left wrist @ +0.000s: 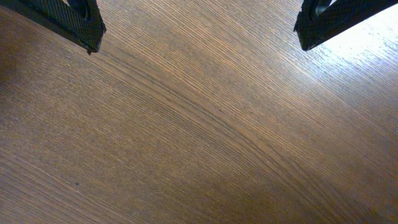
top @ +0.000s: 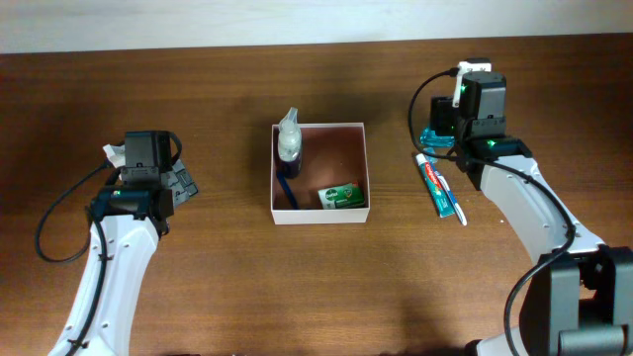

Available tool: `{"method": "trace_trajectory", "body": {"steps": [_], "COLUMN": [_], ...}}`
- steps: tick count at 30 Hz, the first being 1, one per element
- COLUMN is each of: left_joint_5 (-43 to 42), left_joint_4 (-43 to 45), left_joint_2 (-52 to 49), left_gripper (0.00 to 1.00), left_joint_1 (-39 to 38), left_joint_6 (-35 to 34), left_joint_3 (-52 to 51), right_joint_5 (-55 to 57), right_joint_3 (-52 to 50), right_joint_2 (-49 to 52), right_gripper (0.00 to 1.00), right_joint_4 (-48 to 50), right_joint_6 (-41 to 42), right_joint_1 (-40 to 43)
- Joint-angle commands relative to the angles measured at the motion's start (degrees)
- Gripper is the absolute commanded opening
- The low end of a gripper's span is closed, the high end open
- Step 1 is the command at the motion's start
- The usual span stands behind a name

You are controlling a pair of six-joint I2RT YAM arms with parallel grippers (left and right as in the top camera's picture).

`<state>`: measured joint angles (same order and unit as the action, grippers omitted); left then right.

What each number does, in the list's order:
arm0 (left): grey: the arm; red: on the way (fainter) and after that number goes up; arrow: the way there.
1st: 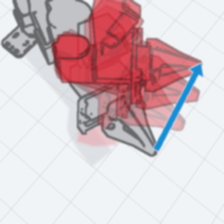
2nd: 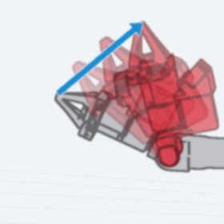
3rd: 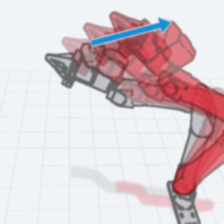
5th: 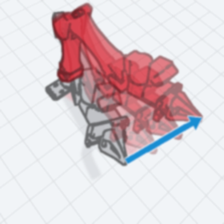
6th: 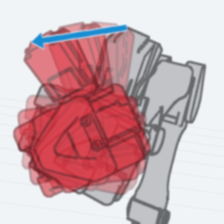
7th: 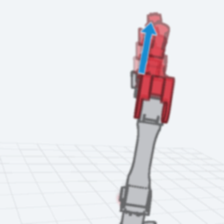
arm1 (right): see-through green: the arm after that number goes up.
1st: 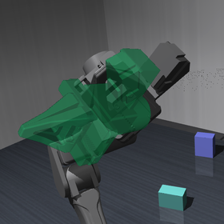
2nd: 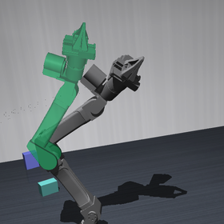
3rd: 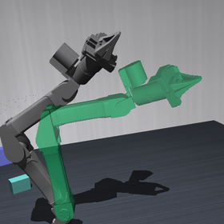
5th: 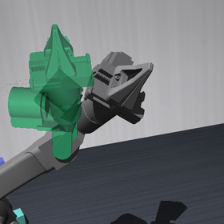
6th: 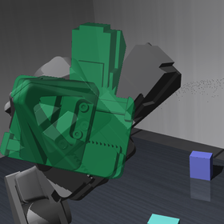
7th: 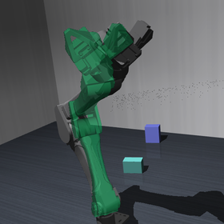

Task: Pack container
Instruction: 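Lower the right gripper around the Listerine bottle cap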

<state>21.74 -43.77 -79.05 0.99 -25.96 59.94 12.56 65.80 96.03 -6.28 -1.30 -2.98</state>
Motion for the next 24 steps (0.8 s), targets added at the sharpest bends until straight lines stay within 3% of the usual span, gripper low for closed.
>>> {"method": "trace_trajectory", "body": {"steps": [1, 7, 16, 24], "left_joint_5": [1.01, 1.01, 1.03, 1.01], "left_joint_4": [-0.04, -0.04, -0.04, -0.04], "left_joint_2": [0.94, 0.94, 0.96, 0.94], "left_gripper": [1.0, 0.99, 0.99, 0.99], "left_joint_1": [0.2, 0.2, 0.2, 0.2], "left_joint_6": [0.33, 0.33, 0.33, 0.33], "left_joint_3": [1.22, 1.22, 1.22, 1.22], "right_joint_5": [-0.07, -0.07, -0.07, -0.07], "right_joint_3": [0.98, 0.98, 0.98, 0.98], "right_joint_2": [0.79, 0.79, 0.79, 0.44], "right_gripper": [0.64, 0.45, 0.24, 0.18], "right_joint_4": [0.35, 0.55, 0.52, 0.55], "right_joint_6": [0.74, 0.74, 0.72, 0.7], "right_joint_1": [0.17, 0.15, 0.15, 0.09]}}
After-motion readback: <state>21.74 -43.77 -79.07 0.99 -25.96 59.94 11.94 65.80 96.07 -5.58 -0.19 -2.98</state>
